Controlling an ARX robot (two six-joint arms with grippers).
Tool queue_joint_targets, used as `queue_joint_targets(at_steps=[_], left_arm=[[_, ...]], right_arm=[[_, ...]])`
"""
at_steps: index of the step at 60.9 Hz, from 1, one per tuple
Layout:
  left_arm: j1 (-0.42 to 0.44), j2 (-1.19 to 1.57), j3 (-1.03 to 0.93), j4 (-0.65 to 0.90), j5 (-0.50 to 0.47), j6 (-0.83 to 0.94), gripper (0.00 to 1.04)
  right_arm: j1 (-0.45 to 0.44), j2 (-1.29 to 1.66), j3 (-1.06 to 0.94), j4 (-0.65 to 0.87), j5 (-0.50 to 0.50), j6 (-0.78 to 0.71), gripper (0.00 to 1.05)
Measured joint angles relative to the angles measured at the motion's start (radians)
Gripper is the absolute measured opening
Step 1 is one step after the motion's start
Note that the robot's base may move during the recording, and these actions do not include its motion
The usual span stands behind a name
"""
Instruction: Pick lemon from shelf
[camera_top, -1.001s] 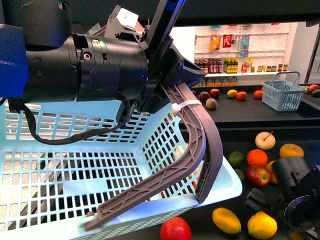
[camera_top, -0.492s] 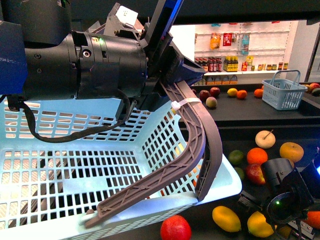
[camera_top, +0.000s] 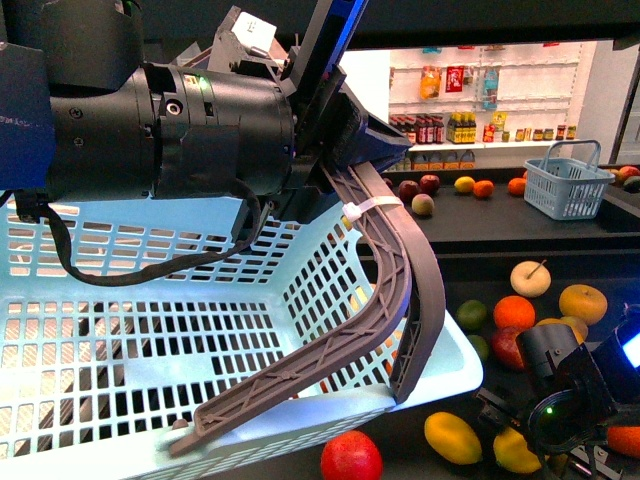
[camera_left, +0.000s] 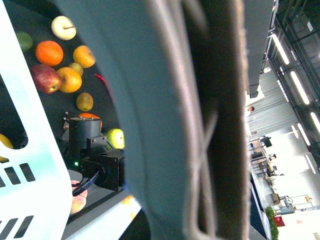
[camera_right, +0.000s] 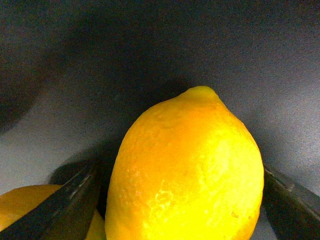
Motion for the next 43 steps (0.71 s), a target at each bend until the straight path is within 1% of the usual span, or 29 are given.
queue_joint_targets(at_steps=[6,14,28,33,35,40,43], left_arm=[[0.000,0.000,0.000,0.000,0.000,0.000,0.06],[0.000,0.000,0.000,0.000,0.000,0.000,0.06],[0.000,0.000,0.000,0.000,0.000,0.000,0.06],[0.000,0.000,0.000,0.000,0.000,0.000,0.06],[0.000,0.000,0.000,0.000,0.000,0.000,0.06],[0.000,0.000,0.000,0.000,0.000,0.000,0.06],[0.000,0.000,0.000,0.000,0.000,0.000,0.06]], right_arm=[[0.000,-0.002,-0.007,0.013,-0.003,0.000,0.66],[-0.005,-0.024,-0.052,0.037,-0.002,0.001,0.65],[-0.022,-0.206,-0.215,0.188,-0.031,-0.006,0.65],[-0.035,-0.368,-0.299,0.278,-0.086,0.007,0.65],[-0.039,-0.462,-0.341,0.315,-0.130,0.019,0.65],[-0.040,-0.565,-0.391,0.351,-0.185,0.039,0.65],[-0.038,-0.637,-0.435,0.382,-0.239,0.061,0.65]])
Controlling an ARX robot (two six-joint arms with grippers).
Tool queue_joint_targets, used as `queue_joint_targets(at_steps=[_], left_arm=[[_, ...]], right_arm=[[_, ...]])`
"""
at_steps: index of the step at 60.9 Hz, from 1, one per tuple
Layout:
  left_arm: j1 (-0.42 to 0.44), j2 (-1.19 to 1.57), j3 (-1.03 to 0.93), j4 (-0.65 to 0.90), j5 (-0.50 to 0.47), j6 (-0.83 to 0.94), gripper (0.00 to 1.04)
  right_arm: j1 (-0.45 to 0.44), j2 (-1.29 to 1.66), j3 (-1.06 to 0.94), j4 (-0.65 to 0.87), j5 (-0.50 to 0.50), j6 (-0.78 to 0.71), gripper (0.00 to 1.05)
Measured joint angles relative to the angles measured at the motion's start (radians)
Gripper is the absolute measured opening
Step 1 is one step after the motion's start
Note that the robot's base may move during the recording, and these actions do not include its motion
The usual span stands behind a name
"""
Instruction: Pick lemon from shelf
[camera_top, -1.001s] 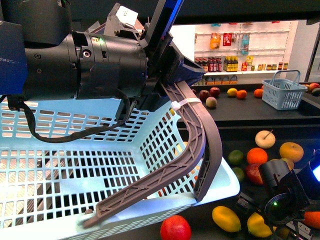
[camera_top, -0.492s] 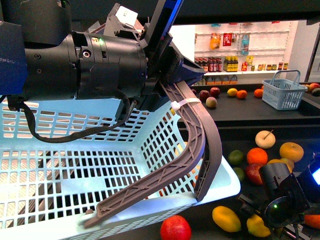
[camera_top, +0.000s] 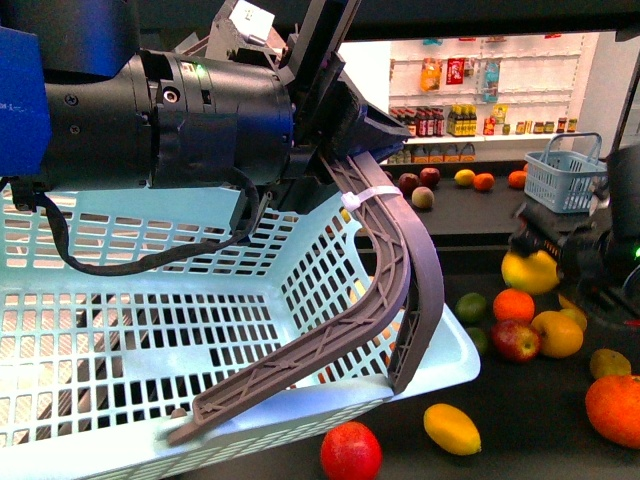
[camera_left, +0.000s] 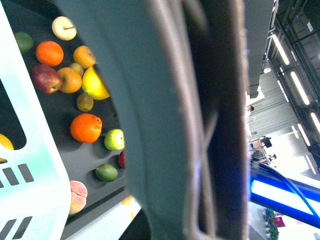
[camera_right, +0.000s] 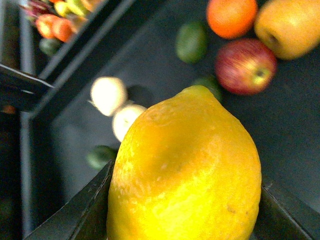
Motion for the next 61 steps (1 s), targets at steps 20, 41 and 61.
queue_joint_targets(at_steps=[20,41,61], left_arm=[[0.000,0.000,0.000,0.000,0.000,0.000,0.06],[0.000,0.000,0.000,0.000,0.000,0.000,0.06],[0.000,0.000,0.000,0.000,0.000,0.000,0.06]], right_arm=[[0.151,-0.272,-0.275,0.187,-0.332,0.071,0.65],[0.224,-0.290,-0.323,0.200,-0.348,-0.032,0.65],[0.266,-0.290,-0.347,0.201,-0.339,-0.141,0.88]])
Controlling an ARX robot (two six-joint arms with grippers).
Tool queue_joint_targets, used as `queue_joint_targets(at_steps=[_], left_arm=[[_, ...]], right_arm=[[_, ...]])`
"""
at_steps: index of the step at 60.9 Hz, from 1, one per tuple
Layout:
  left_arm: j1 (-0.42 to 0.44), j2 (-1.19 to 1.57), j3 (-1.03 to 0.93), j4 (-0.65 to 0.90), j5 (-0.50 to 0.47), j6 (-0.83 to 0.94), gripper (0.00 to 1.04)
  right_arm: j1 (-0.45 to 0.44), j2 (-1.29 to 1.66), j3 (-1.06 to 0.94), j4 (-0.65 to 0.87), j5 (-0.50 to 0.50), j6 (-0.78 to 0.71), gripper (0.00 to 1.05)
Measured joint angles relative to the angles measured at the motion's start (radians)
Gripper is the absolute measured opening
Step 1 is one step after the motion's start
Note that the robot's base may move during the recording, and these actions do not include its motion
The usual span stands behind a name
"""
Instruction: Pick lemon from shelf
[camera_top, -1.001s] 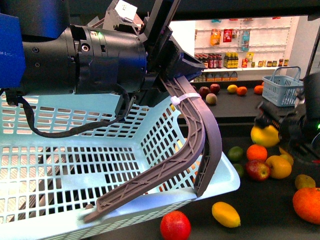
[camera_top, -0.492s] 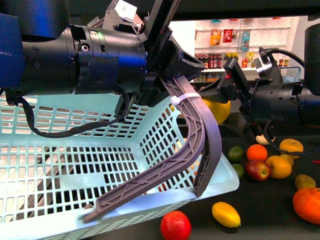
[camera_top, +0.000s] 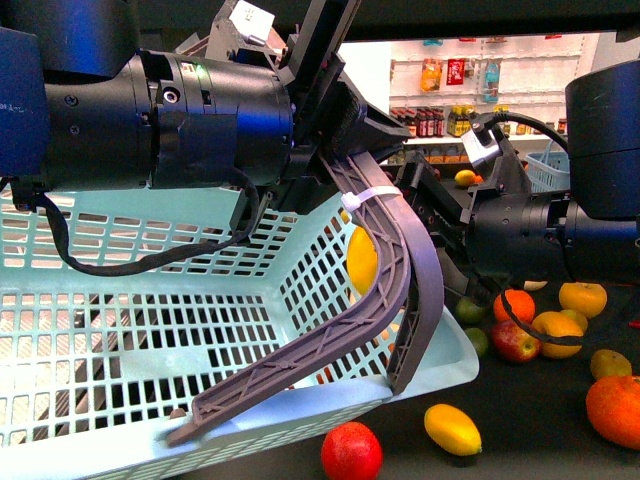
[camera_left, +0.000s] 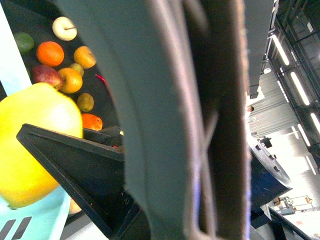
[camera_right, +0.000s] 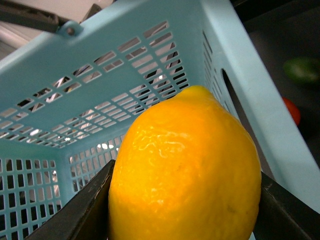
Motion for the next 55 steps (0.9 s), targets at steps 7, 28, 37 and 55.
queue_joint_targets(at_steps=[7,28,37,55], left_arm=[[0.000,0.000,0.000,0.000,0.000,0.000,0.06],[0.000,0.002,0.000,-0.003,-0.002,-0.003,0.06],[0.000,0.002,0.000,-0.003,-0.002,-0.002,0.06],[0.000,0.002,0.000,-0.004,0.002,-0.004,0.06]], right_arm=[[-0.002,0.000,0.000,0.012,0.003,-0.002,0.99],[-0.143,0.072,0.073,0.121,0.117,0.120,0.97],[-0.247,0.192,0.131,0.119,0.219,0.111,0.97],[-0.262,0.510,0.243,0.040,0.354,-0.176,0.97]])
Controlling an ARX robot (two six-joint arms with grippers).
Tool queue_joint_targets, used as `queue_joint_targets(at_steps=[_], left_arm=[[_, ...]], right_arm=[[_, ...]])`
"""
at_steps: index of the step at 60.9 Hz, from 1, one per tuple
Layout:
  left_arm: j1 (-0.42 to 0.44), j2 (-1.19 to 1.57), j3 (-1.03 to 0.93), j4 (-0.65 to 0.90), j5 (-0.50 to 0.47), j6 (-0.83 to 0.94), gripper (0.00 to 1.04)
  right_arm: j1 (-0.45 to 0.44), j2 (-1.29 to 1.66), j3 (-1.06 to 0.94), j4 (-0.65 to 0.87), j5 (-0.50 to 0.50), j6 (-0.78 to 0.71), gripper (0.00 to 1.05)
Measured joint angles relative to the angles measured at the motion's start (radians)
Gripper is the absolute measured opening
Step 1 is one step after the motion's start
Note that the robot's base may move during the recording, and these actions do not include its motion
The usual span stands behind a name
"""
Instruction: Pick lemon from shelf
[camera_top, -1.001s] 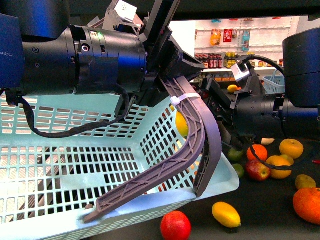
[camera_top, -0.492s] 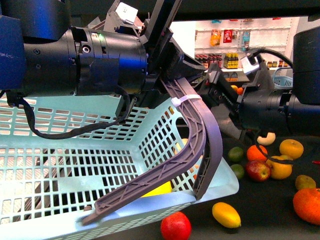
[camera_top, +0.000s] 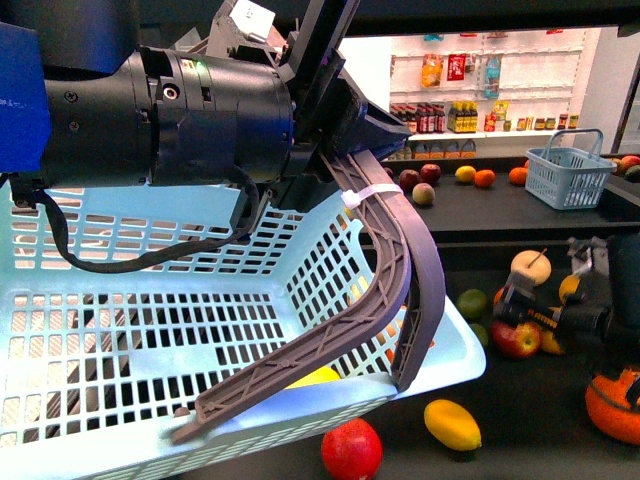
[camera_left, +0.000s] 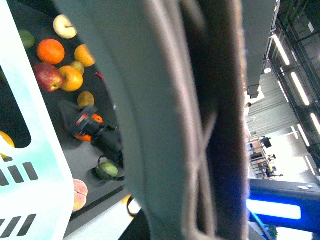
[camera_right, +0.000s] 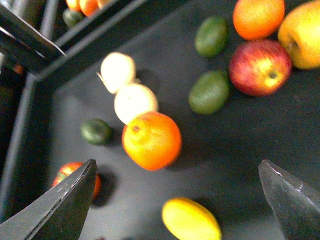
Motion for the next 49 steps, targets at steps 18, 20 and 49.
queue_joint_targets(at_steps=[18,20,49], left_arm=[[0.000,0.000,0.000,0.000,-0.003,0.000,0.06],[0.000,0.000,0.000,0.000,-0.003,0.000,0.06],[0.000,0.000,0.000,0.000,-0.002,0.000,0.06]], right_arm=[[0.080,0.170,0.031,0.033,0.001,-0.317,0.97],[0.090,0.189,0.035,0.045,-0.011,-0.362,0.97],[0.130,0.332,0.194,0.011,0.005,-0.593,0.97]])
